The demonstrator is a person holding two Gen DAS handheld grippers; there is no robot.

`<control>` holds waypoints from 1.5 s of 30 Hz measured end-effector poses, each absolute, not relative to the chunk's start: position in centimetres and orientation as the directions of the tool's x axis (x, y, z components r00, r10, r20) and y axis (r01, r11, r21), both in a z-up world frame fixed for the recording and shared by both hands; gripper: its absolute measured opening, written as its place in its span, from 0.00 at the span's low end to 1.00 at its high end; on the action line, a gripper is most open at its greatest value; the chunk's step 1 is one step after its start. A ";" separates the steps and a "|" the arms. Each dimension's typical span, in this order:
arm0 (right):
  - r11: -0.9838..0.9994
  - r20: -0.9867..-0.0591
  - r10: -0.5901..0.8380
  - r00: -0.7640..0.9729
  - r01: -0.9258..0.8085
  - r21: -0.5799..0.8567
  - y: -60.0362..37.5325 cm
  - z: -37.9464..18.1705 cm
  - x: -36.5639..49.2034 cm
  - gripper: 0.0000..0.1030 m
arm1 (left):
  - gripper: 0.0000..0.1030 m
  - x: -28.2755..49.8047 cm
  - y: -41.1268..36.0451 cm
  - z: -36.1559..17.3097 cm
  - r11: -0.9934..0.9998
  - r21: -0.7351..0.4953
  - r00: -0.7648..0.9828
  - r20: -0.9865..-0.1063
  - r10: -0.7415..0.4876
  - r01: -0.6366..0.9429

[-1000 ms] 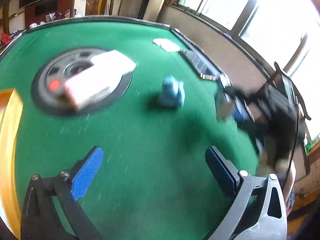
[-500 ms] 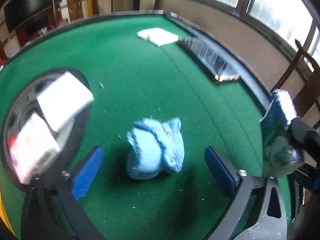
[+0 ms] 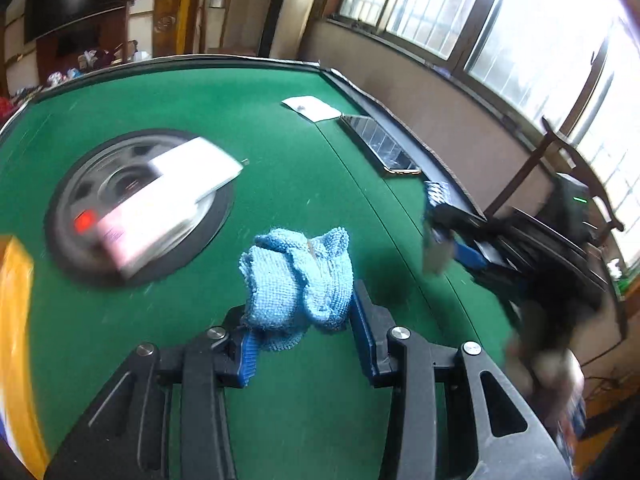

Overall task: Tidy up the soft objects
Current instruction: 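Carry knit cloth and Vinda tissue pack into the box and open both tools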

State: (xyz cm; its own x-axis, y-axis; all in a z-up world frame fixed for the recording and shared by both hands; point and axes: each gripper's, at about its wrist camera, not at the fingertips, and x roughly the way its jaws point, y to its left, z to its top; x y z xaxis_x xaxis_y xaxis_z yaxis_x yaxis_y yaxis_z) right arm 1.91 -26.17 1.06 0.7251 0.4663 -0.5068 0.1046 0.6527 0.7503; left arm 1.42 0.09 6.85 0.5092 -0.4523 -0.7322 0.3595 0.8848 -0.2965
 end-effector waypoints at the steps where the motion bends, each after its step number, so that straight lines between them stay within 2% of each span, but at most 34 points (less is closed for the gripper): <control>1: 0.654 -0.510 0.464 0.724 0.109 0.749 -26.2 1.0 2.0 0.51 | 0.36 -0.4 2.0 7.3 0.879 -0.325 0.515 -0.717 -0.470 0.350; 5: 0.670 -0.536 0.448 0.716 0.127 0.731 -26.1 0.6 2.1 0.51 | 0.36 -4.4 8.1 7.8 0.886 -0.354 0.569 -0.680 -0.463 0.298; 11: 0.715 -0.576 0.426 0.698 0.130 0.686 -24.8 0.4 1.6 0.51 | 0.37 -10.1 19.2 7.8 0.948 -0.299 0.686 -0.668 -0.289 0.107; 18: 0.760 -0.577 0.476 0.664 0.019 0.650 -19.8 2.5 0.4 0.51 | 0.37 -14.4 29.7 6.0 0.960 -0.217 0.691 -0.722 -0.038 -0.175; 20: 0.758 -0.567 0.520 0.639 -0.039 0.651 -17.2 3.6 0.1 0.51 | 0.37 -14.4 30.9 5.0 0.957 -0.177 0.662 -0.749 0.021 -0.231; 25: 0.761 -0.562 0.597 0.573 -0.182 0.623 -10.2 5.8 -0.4 0.51 | 0.45 -13.3 32.1 2.8 0.941 -0.084 0.597 -0.791 0.138 -0.329; 26: 0.758 -0.564 0.616 0.549 -0.220 0.614 -8.2 6.2 -0.7 0.51 | 0.46 -13.3 32.0 2.8 0.938 -0.089 0.600 -0.787 0.139 -0.335; 30: 0.726 -0.569 0.681 0.461 -0.320 0.609 -2.8 6.8 -1.2 0.51 | 0.63 -14.2 32.0 3.5 0.936 -0.077 0.634 -0.755 0.170 -0.342; 34: 0.689 -0.583 0.725 0.368 -0.411 0.597 3.0 6.9 -1.6 0.51 | 0.63 -15.7 32.4 4.4 0.935 -0.084 0.667 -0.722 0.182 -0.346; 39: 0.655 -0.621 0.740 0.260 -0.490 0.575 9.8 5.4 -2.7 0.51 | 0.64 -16.9 33.8 5.0 0.916 -0.196 0.713 -0.690 0.125 -0.350; 45: 0.675 -0.698 0.678 0.231 -0.573 0.465 15.9 4.3 -3.9 0.51 | 0.65 -17.3 34.9 4.8 0.902 -0.257 0.731 -0.677 0.087 -0.346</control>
